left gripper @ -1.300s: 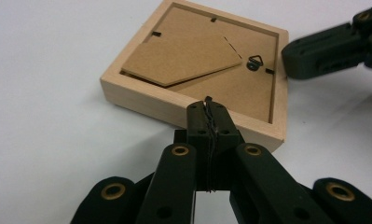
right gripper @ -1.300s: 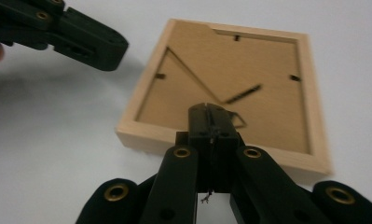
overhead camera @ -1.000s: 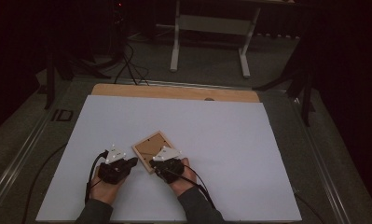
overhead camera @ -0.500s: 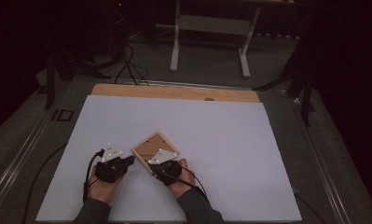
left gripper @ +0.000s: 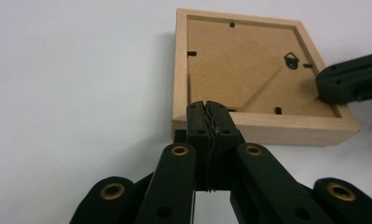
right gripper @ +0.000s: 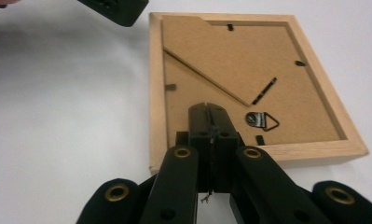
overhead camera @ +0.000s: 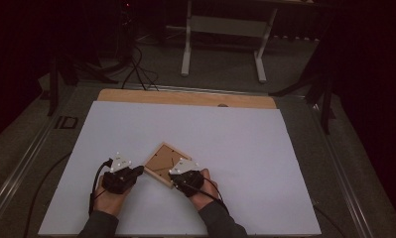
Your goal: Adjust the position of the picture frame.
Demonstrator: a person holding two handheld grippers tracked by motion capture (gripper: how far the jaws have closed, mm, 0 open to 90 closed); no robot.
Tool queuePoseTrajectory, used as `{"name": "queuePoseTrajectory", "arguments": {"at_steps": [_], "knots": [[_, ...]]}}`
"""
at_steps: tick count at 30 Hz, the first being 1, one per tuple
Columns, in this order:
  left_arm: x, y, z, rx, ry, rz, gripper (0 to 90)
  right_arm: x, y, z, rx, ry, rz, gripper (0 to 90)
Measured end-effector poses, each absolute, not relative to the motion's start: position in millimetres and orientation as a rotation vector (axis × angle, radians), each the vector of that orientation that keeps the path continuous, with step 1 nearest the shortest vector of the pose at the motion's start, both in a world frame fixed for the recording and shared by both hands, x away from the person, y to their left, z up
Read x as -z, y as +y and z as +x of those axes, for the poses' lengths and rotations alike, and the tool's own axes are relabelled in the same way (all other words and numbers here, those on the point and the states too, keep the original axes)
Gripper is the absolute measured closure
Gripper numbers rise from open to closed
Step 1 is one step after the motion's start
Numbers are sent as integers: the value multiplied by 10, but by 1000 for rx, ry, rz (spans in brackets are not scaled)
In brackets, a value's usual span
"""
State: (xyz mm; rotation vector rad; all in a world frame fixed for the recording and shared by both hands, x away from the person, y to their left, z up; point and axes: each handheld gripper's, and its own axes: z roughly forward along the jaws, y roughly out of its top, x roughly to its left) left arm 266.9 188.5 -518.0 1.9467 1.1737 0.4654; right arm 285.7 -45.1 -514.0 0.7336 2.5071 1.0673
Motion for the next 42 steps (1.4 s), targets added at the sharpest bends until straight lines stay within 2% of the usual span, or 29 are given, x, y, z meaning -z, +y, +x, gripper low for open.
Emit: {"name": "queuePoseTrajectory", "arguments": {"at_steps": [24,42], "knots": [[5227,1856,2704,-460,1179,1978,879,5125,-657,2948,-1075,2508,785,897],[5260,1845,2733,-463,1192,1982,888,5146,-770,2658,-1206,2537,740,894]]}}
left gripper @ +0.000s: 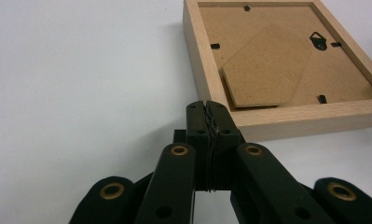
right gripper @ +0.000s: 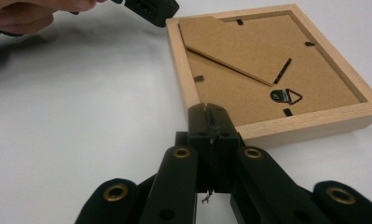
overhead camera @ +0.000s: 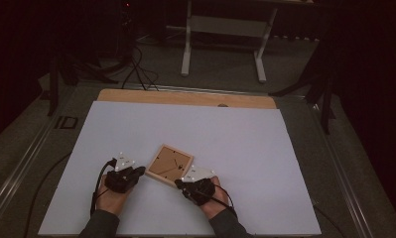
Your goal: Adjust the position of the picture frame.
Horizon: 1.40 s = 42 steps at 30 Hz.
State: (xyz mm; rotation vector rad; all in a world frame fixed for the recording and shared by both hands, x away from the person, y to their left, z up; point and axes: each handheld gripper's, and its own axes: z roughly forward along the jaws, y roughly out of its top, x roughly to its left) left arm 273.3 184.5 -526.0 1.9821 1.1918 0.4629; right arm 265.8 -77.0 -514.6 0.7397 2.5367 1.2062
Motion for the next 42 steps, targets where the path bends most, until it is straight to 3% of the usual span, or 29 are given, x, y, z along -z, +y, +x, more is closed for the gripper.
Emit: {"name": "queuePoseTrajectory", "arguments": {"at_steps": [15,42], "knots": [[5273,1691,2691,-448,1155,1984,891,5192,-797,2578,-1157,2543,707,889],[5328,1515,2670,-433,1206,1890,868,5133,-1093,2781,-1158,2439,869,893]]}}
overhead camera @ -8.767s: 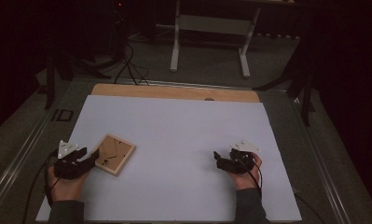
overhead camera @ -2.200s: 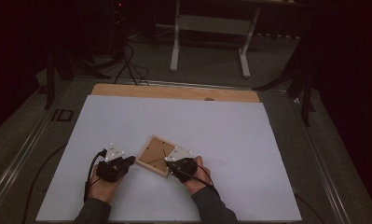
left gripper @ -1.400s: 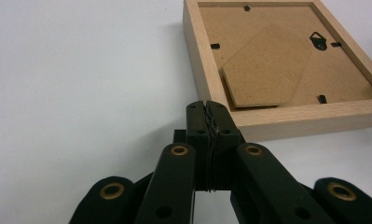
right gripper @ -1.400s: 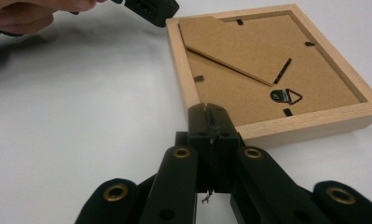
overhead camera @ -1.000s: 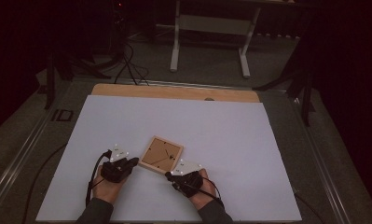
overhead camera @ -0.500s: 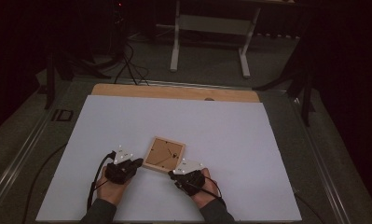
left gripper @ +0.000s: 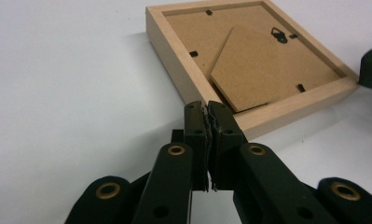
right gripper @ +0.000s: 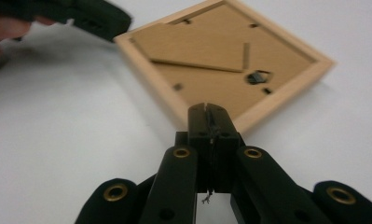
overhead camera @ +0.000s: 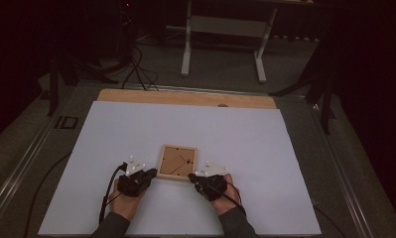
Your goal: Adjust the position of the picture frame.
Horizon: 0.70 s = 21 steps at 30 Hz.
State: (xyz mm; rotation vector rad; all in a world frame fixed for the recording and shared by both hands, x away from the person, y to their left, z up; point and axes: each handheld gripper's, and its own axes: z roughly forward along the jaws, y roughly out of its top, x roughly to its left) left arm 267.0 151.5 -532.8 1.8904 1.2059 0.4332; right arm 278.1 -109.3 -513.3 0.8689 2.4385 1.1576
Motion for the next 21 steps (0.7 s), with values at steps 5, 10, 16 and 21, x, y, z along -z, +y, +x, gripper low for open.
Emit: {"name": "queuePoseTrajectory", "arguments": {"at_steps": [5,10,16,21], "knots": [[5337,1502,2679,-422,1233,1877,878,5140,-1175,2838,-1140,2420,931,893],[5340,1472,2667,-416,1226,1882,891,5162,-1176,2844,-1107,2422,948,894],[5352,1419,2654,-401,1212,1894,893,5170,-1235,2878,-1087,2414,998,893],[5348,1363,2638,-435,1198,1909,894,5170,-1278,2904,-1090,2411,1030,893]]}}
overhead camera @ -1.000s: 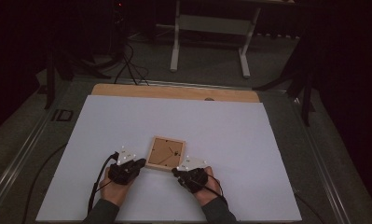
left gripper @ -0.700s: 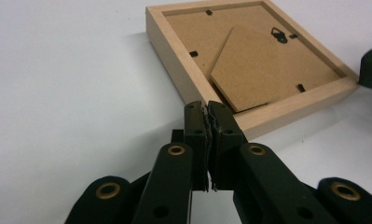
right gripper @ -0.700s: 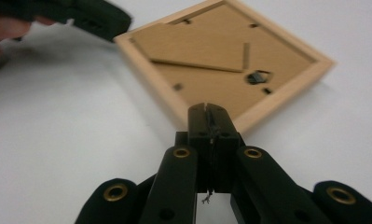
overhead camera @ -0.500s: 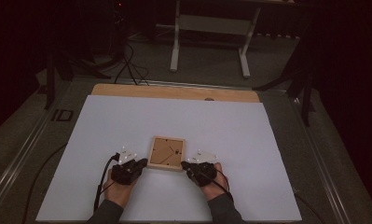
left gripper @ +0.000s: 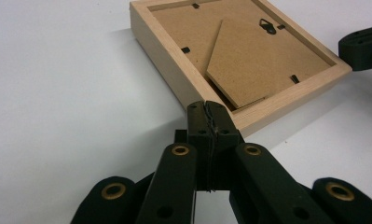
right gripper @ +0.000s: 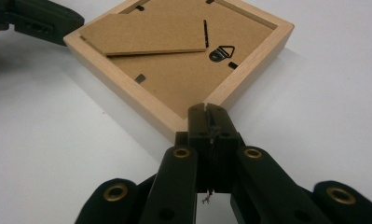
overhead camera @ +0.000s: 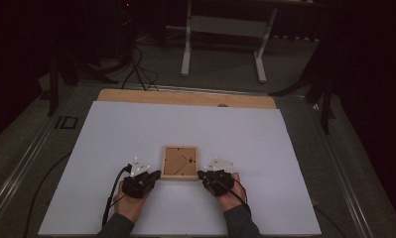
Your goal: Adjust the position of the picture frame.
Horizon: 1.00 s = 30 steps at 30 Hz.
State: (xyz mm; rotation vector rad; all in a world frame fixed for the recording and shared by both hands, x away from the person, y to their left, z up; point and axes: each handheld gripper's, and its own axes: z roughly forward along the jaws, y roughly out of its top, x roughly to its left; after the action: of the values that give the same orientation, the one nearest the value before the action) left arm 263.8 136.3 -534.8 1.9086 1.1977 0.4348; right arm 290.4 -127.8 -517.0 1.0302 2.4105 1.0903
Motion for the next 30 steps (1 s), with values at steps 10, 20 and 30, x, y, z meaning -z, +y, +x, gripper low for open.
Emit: {"name": "queuePoseTrajectory", "arguments": {"at_steps": [10,20,30], "knots": [[5353,1354,2670,-410,1222,1877,896,5172,-1299,2916,-1098,2411,1049,895],[5363,1353,2709,-398,1227,1860,896,5174,-1325,2938,-1115,2410,1075,895],[5365,1330,2701,-395,1209,1872,895,5184,-1371,3003,-1135,2400,1105,890]]}}
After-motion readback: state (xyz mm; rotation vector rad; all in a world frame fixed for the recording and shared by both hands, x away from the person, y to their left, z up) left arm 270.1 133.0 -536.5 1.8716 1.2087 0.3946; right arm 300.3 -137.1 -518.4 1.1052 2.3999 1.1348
